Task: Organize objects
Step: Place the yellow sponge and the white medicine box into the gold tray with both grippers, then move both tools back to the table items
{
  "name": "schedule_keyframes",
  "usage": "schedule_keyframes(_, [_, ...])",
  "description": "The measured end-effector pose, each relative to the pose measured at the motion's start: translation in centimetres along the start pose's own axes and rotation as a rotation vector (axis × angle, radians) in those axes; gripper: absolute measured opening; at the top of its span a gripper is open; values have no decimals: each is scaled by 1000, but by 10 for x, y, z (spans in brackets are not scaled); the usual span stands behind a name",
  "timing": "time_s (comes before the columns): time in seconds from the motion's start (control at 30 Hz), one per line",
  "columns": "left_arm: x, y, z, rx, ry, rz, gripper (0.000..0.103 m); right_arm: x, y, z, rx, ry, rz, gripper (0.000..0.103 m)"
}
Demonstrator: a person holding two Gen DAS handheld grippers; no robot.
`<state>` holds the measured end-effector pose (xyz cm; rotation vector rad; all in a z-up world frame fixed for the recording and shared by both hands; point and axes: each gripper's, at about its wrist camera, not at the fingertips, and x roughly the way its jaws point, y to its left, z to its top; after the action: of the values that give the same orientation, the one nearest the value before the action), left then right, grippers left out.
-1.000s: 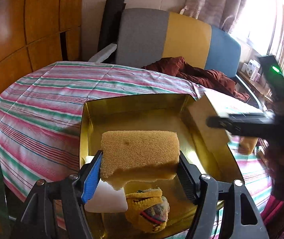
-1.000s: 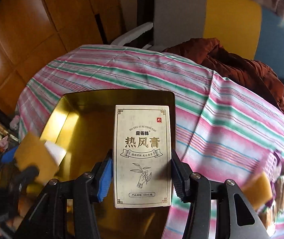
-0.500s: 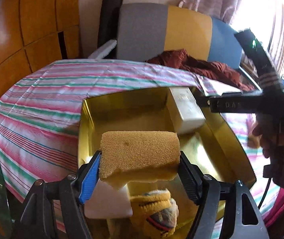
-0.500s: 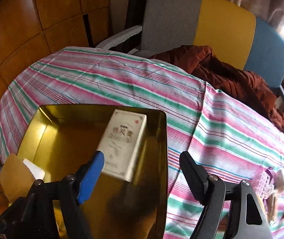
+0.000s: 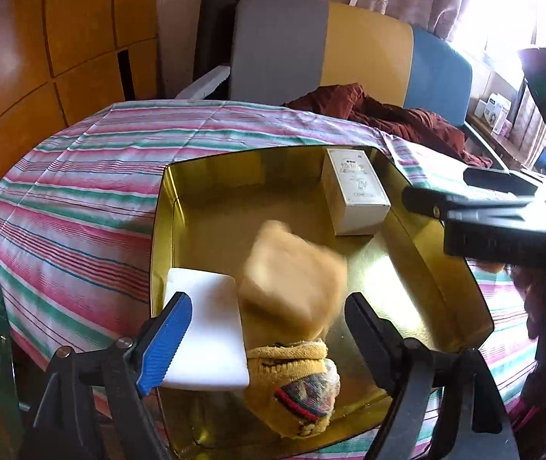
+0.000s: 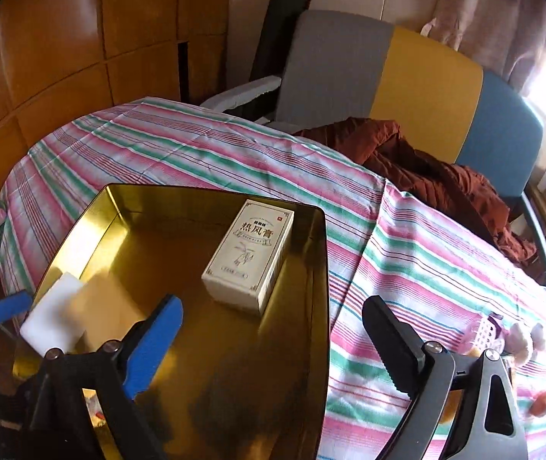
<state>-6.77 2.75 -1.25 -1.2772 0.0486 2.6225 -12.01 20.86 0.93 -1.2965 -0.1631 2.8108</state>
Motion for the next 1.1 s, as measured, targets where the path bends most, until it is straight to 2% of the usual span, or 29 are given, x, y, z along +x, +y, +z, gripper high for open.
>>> schedule_keyframes(0.23, [-9,-2,-8,0,0,4,84,-18,3,-17,-3,-20,-11,98])
schedule_keyframes(0.4, [-19,2,-13,-41,-19,12,84,-30,-6,-29,29,-24,-10,99])
schedule_keyframes(0.67, [-34,-2,-17,-48,-47,18,84,-53,-17,-52,68,-50,-35,102])
schedule_keyframes(1.1, [-49,-32,-16,18,-86,-15,84,-77,-56,-88,156,-46,-113,103])
